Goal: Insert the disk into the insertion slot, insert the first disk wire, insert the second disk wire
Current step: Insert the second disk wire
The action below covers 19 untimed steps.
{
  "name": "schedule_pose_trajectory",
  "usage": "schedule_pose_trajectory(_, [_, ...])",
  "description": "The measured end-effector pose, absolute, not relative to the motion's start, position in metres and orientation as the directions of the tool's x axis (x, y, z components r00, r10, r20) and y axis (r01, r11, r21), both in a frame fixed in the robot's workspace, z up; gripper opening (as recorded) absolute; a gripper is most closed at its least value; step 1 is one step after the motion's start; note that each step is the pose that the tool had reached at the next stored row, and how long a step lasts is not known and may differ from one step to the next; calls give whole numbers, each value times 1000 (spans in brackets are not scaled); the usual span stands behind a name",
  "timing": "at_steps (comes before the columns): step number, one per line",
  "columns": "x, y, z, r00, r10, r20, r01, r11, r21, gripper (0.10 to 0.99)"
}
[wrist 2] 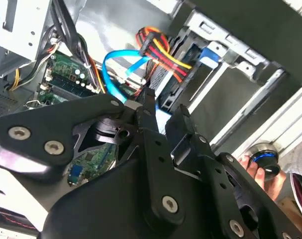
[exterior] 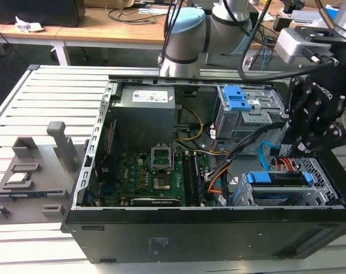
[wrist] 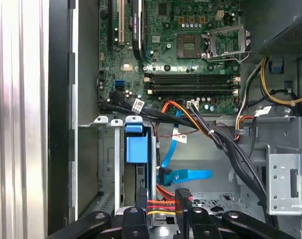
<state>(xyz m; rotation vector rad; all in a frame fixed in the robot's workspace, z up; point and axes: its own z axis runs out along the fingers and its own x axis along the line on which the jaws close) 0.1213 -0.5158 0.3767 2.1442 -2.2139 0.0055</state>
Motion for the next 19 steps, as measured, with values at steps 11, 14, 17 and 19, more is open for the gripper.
schedule_pose_trajectory(11, [100,-512,369,-31,-998,55,-999,33,39,361])
schedule_pose_trajectory(14, [100,-512,369,-31,-998,56,-999,33,39,220])
schedule_pose_trajectory(17, [100,-514,369,-31,-998,57,-999,33,39,161])
schedule_pose_trajectory(19, [100,-518,368,-31,-998,57,-999,33,38,161])
